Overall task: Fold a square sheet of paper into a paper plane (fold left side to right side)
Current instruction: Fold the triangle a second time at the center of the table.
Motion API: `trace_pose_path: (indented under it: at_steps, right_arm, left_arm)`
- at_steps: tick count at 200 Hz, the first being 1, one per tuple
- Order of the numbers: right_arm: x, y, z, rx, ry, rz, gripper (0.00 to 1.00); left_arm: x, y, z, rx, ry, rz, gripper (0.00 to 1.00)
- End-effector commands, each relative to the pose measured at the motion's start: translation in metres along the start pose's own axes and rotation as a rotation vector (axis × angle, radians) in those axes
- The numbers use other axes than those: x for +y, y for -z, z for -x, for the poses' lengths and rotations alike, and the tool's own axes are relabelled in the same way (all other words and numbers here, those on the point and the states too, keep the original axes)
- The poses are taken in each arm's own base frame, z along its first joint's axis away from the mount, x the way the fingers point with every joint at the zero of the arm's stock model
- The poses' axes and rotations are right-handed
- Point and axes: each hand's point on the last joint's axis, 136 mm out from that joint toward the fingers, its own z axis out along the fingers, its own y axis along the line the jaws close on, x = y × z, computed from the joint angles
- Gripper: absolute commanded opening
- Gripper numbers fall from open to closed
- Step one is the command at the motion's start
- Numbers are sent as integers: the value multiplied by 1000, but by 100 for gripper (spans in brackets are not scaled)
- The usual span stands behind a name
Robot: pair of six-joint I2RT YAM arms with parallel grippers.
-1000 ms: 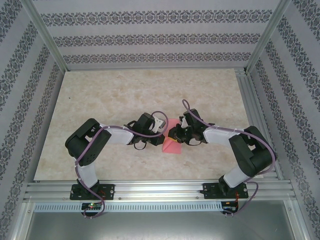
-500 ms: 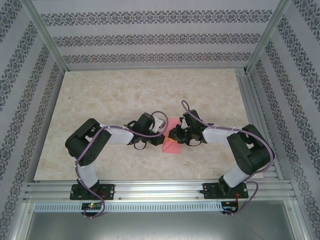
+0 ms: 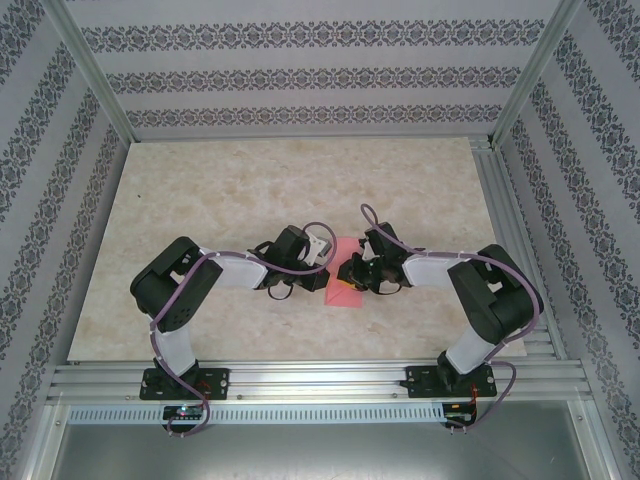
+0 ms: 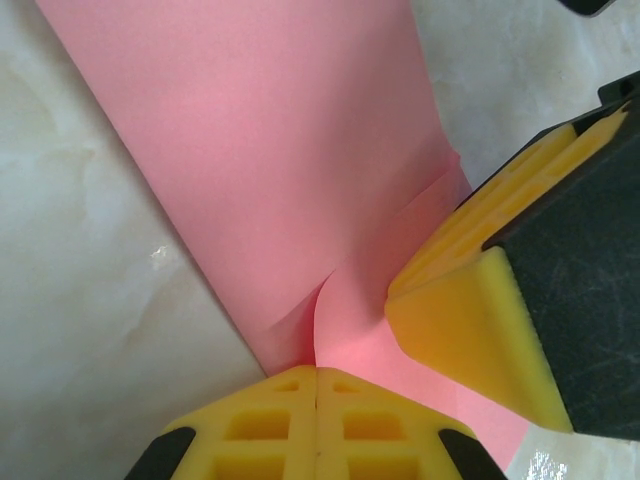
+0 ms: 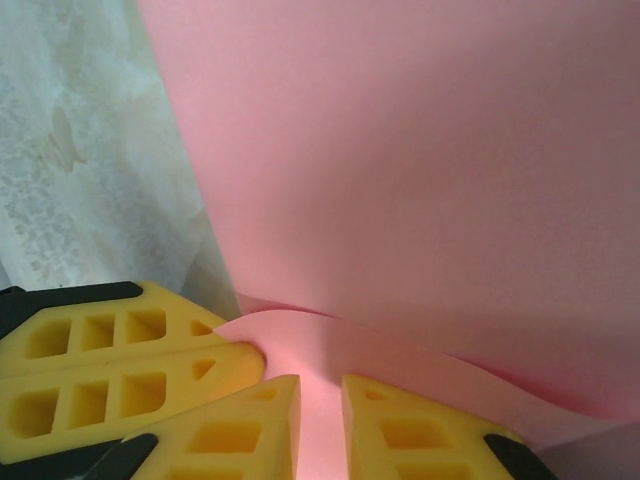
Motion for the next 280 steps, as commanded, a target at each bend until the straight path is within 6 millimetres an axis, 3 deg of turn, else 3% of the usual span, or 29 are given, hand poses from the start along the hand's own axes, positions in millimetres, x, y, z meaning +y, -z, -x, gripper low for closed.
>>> trace_pose_path:
  at_steps: [1, 56, 105, 140, 179, 214, 236, 280]
  right_arm:
    - [-11, -6, -5, -1, 22, -32, 19]
    - [-22, -8, -9, 6, 6, -69, 19]
    - [-37, -9, -16, 27, -15, -116, 19]
    - [-37, -10, -16, 30, -15, -116, 19]
    - [-35, -9, -16, 27, -13, -114, 19]
    - [-34, -9, -16, 27, -12, -108, 19]
    - [-32, -9, -15, 27, -11, -105, 19]
    - [-31, -9, -15, 28, -13, -102, 19]
  left_arm:
    - [13, -1, 3, -19, 10, 46, 0]
    - [5, 6, 13, -49, 18, 30, 0]
    - [-14, 46, 27, -114, 16, 29, 20]
    - [-30, 66, 12, -112, 58, -36, 21]
    - [-71, 56, -10, -55, 67, -169, 20]
    - [-95, 45, -7, -61, 68, -230, 20]
    - [-97, 34, -10, -34, 66, -232, 19]
    - [-79, 14, -24, 16, 77, -161, 18]
